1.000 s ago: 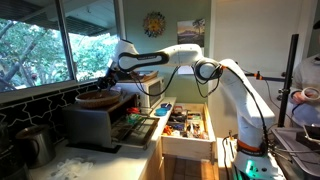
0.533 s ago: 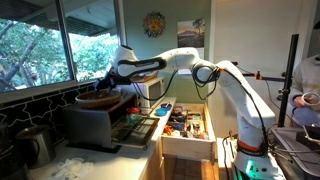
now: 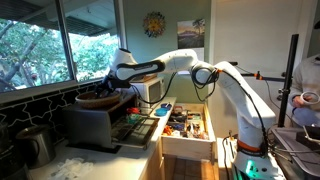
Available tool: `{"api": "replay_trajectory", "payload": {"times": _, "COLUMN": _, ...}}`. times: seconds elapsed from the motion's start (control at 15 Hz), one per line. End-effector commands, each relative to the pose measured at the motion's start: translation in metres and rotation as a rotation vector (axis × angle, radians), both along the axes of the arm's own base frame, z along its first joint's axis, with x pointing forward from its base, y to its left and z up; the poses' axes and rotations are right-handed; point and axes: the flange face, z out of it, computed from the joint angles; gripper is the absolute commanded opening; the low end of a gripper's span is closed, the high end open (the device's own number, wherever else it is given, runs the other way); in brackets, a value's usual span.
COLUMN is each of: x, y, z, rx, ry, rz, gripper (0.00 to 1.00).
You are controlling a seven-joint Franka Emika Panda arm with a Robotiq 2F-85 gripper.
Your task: Remove the clip from the basket
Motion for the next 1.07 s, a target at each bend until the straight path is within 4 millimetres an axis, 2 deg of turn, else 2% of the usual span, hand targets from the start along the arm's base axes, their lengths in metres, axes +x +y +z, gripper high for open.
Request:
{"api": "replay_trajectory", "payload": {"times": 0.0, "x": 0.006, "y": 0.001, "z": 0.002, "rx": 0.014, "ry": -0.033, "rz": -0.040, "gripper": 0.60}}
{"api": "replay_trajectory", "payload": {"times": 0.07, "x": 0.006, "y": 0.000, "z": 0.003, "rx": 0.015, "ry": -0.037, "rz": -0.045, "gripper": 0.60}}
{"api": "replay_trajectory", "payload": {"times": 0.13, "x": 0.007, "y": 0.000, "z": 0.004, "rx": 0.015, "ry": -0.043, "rz": -0.049, "gripper": 0.51}}
{"api": "replay_trajectory", "payload": {"times": 0.27, "x": 0.007, "y": 0.000, "z": 0.004, "rx": 0.014, "ry": -0.035, "rz": -0.055, "gripper": 0.27}}
{"api": "replay_trajectory", "payload": {"times": 0.47, "x": 0.008, "y": -0.001, "z": 0.001, "rx": 0.012, "ry": -0.020, "rz": -0.058, "gripper": 0.02}}
{"api": "replay_trajectory", "payload": {"times": 0.6, "x": 0.009, "y": 0.000, "z": 0.001, "rx": 0.013, "ry": -0.030, "rz": -0.060, "gripper": 0.00}}
{"api": "replay_trajectory", "payload": {"times": 0.73, "x": 0.006, "y": 0.000, "z": 0.014, "rx": 0.022, "ry": -0.052, "rz": -0.062, "gripper": 0.01}}
{"api": "replay_trajectory", "payload": {"times": 1.0, "x": -0.008, "y": -0.005, "z": 0.056, "rx": 0.048, "ry": -0.101, "rz": -0.042, "gripper": 0.01}}
